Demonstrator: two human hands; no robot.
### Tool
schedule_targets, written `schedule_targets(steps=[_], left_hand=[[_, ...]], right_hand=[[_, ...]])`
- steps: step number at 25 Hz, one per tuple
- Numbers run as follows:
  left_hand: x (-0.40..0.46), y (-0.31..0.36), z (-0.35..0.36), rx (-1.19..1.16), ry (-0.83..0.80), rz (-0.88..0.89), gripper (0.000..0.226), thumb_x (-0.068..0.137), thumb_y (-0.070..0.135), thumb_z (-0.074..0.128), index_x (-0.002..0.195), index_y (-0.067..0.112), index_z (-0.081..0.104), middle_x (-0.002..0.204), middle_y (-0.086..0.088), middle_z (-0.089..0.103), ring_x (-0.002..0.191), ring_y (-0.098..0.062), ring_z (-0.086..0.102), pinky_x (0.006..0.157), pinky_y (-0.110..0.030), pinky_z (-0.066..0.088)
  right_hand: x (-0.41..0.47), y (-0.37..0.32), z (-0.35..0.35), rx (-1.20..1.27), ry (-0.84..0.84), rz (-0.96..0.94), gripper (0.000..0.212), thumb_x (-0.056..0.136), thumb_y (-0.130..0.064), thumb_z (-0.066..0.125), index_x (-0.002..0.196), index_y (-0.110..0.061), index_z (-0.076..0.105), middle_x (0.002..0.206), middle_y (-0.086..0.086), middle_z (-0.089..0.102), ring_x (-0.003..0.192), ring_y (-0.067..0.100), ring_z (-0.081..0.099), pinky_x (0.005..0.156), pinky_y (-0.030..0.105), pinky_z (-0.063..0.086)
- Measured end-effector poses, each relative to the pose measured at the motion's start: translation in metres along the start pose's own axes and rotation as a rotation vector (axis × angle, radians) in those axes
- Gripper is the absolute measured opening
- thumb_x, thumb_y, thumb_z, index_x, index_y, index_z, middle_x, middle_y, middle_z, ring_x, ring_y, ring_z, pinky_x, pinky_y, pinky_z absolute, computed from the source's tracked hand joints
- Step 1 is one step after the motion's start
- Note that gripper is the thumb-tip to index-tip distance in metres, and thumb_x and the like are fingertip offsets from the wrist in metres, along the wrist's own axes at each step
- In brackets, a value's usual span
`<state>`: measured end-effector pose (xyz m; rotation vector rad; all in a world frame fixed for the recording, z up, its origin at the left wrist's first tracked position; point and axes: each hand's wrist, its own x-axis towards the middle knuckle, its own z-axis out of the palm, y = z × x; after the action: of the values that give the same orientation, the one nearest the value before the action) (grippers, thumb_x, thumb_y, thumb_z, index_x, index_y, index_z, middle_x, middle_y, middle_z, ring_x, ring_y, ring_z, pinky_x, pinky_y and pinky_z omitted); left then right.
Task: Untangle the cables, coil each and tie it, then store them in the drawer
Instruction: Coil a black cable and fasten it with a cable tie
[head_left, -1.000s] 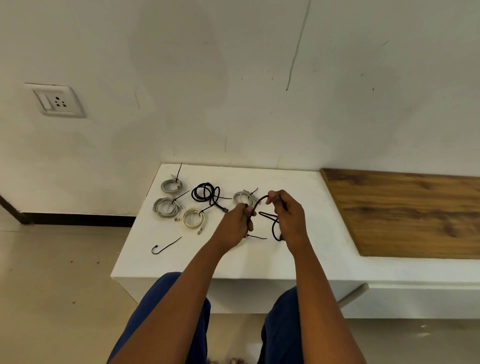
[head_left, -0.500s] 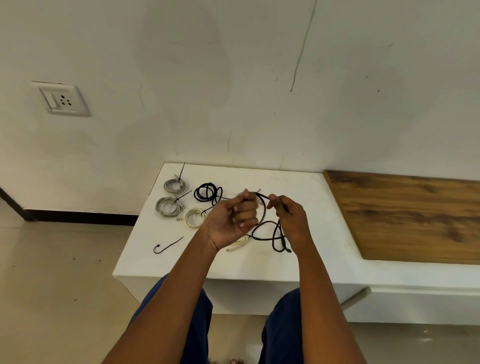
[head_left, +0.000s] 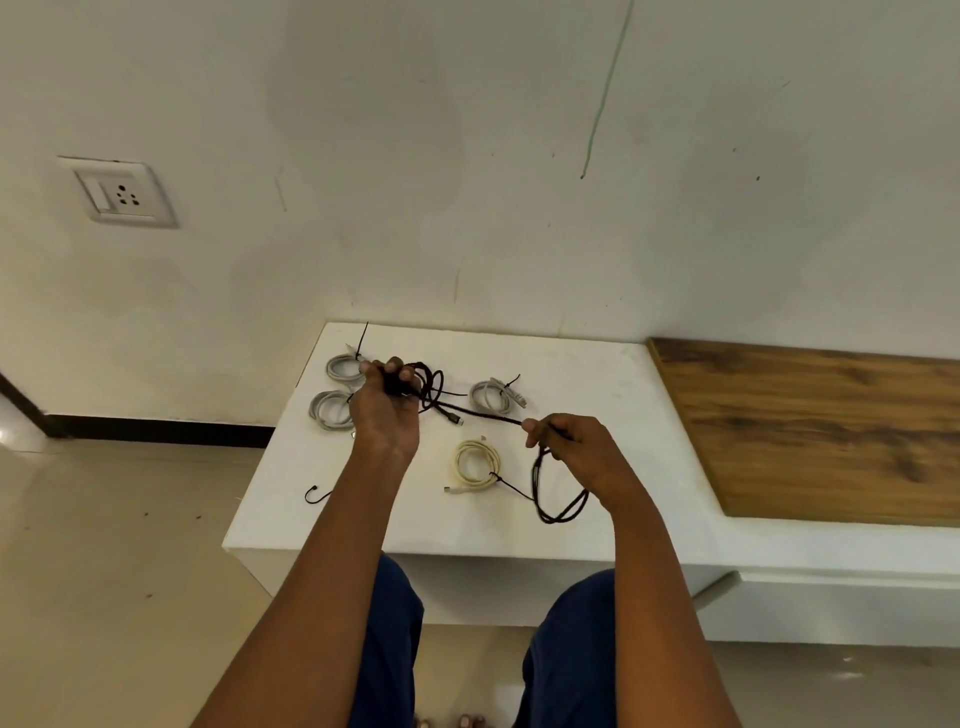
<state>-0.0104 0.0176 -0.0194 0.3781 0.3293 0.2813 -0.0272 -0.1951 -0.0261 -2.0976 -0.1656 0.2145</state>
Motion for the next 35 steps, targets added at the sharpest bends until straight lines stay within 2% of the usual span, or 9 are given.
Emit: schedule_targets(steps=[3,5,7,11,16,19,26,32,35], left_hand=[[0.000,-0.012,-0.003,0.328,0.054,0.073,0.035,0.105,0.023,0.024,0.084,0.009,0.049,0.062,0.001,0.066,0.049,-0.007,0.064,0.058,-0.019,0.051],[-0.004,-0.026,-0.005,0.608,-0.001,0.085,0.034,0.105,0.023,0.021,0.098,0.003,0.048,0.079,-0.006,0.066,0.056,-0.008,0.067,0.065,-0.021,0.050],[-0.009,-0.036,-0.007,0.813,-0.091,0.076,0.028,0.105,0.023,0.022,0.106,0.003,0.041,0.086,-0.009,0.065,0.064,-0.013,0.066,0.066,-0.024,0.047],[-0.026,-0.046,-0.007,1.140,-0.306,-0.014,0.025,0.104,0.025,0.029,0.099,0.006,0.044,0.077,-0.006,0.065,0.054,-0.013,0.062,0.055,-0.016,0.049],[-0.039,-0.051,-0.001,1.356,-0.512,-0.261,0.028,0.102,0.032,0.035,0.090,0.015,0.053,0.059,0.003,0.049,0.046,-0.007,0.036,0.045,-0.012,0.032],[-0.044,-0.054,0.001,1.215,-0.547,-0.479,0.034,0.102,0.034,0.034,0.090,0.013,0.057,0.053,0.006,0.035,0.042,-0.006,0.026,0.046,-0.016,0.025],[-0.040,-0.037,0.009,0.441,-0.642,-0.808,0.027,0.094,0.031,0.042,0.075,0.016,0.055,0.048,0.010,0.026,0.041,-0.007,0.013,0.041,-0.019,0.022],[-0.032,-0.021,0.013,-0.148,-0.589,-0.652,0.027,0.095,0.023,0.033,0.076,0.015,0.050,0.054,0.009,0.022,0.041,-0.006,0.017,0.047,-0.017,0.024],[-0.022,-0.009,0.012,-0.257,-0.502,-0.458,0.038,0.101,0.022,0.025,0.072,0.015,0.047,0.052,0.008,0.037,0.041,-0.006,0.028,0.050,-0.016,0.030]], right_hand=[[-0.006,-0.005,-0.002,0.086,-0.076,-0.025,0.024,0.089,-0.036,0.060,0.071,-0.023,0.070,0.086,0.005,0.069,0.076,0.007,0.055,0.064,0.005,0.042],[-0.006,-0.008,0.000,0.153,-0.073,-0.057,0.021,0.090,-0.030,0.060,0.074,-0.022,0.070,0.081,-0.010,0.069,0.076,-0.007,0.058,0.064,0.002,0.042],[-0.005,-0.011,0.001,0.178,-0.025,-0.095,0.022,0.092,-0.027,0.058,0.073,-0.023,0.069,0.072,-0.018,0.066,0.072,-0.009,0.056,0.065,0.004,0.042],[0.000,-0.006,-0.001,0.043,0.227,-0.096,0.024,0.093,-0.037,0.053,0.072,-0.032,0.064,0.079,0.001,0.068,0.077,0.015,0.059,0.073,0.029,0.044],[0.002,-0.001,0.000,-0.209,0.413,0.008,0.023,0.091,-0.054,0.046,0.079,-0.040,0.061,0.052,-0.011,0.051,0.053,0.001,0.050,0.052,0.022,0.032],[0.002,0.002,0.000,-0.234,0.429,0.021,0.024,0.091,-0.054,0.047,0.085,-0.036,0.062,0.058,-0.013,0.054,0.057,0.003,0.051,0.053,0.022,0.032],[0.006,-0.001,0.001,-0.034,0.341,-0.066,0.027,0.093,-0.044,0.049,0.070,-0.034,0.060,0.052,-0.009,0.047,0.052,0.006,0.039,0.057,0.028,0.032],[0.006,-0.003,0.006,0.023,0.134,-0.026,0.026,0.091,-0.039,0.056,0.069,-0.026,0.063,0.061,-0.014,0.056,0.064,0.002,0.055,0.072,0.031,0.047],[0.004,-0.002,0.006,0.075,0.043,-0.010,0.019,0.089,-0.037,0.060,0.074,-0.026,0.066,0.063,-0.017,0.061,0.063,-0.003,0.057,0.065,0.015,0.045]])
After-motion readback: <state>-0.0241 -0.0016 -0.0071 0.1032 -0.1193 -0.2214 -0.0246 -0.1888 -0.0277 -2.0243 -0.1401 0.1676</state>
